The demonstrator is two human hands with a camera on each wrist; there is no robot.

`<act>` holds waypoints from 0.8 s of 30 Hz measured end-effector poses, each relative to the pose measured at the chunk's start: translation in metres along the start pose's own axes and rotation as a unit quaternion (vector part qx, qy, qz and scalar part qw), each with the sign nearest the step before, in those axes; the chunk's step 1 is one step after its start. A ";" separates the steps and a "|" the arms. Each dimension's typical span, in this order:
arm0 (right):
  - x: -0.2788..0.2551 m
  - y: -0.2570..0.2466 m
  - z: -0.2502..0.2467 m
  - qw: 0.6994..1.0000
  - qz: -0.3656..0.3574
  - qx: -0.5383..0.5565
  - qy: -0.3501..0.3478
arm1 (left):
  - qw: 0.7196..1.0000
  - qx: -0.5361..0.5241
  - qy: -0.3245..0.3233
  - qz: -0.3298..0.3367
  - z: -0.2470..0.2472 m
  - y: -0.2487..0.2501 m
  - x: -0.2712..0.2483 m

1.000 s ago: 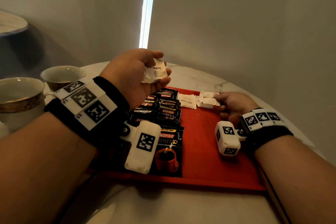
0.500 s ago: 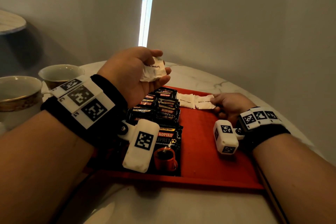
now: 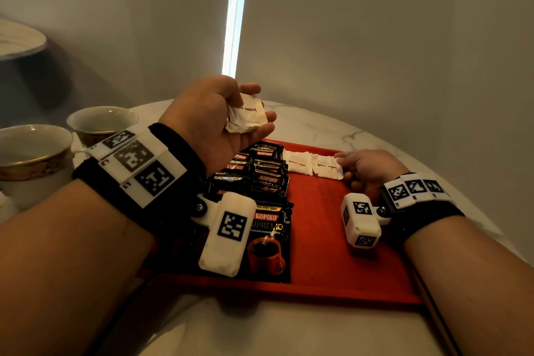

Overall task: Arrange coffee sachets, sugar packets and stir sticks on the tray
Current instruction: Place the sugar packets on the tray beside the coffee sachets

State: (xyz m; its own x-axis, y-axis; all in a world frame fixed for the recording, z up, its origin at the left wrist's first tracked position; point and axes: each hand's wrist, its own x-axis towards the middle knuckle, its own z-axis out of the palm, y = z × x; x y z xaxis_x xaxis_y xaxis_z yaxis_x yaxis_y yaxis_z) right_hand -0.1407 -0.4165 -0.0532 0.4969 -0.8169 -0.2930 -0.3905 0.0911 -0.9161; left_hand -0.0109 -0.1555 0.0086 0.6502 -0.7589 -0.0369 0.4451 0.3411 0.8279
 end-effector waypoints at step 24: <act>-0.100 -0.063 0.029 0.945 -0.209 0.123 -0.219 | 0.997 0.077 -0.016 0.021 0.002 -0.002 -0.003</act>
State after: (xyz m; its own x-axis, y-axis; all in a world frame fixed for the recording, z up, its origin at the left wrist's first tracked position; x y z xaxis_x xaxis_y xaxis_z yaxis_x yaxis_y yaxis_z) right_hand -0.1438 -0.3238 0.0257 0.8619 -0.5017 0.0732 0.0767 -0.0138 -0.9970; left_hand -0.0149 -0.1551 0.0085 0.6450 -0.7641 0.0153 0.3171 0.2858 0.9043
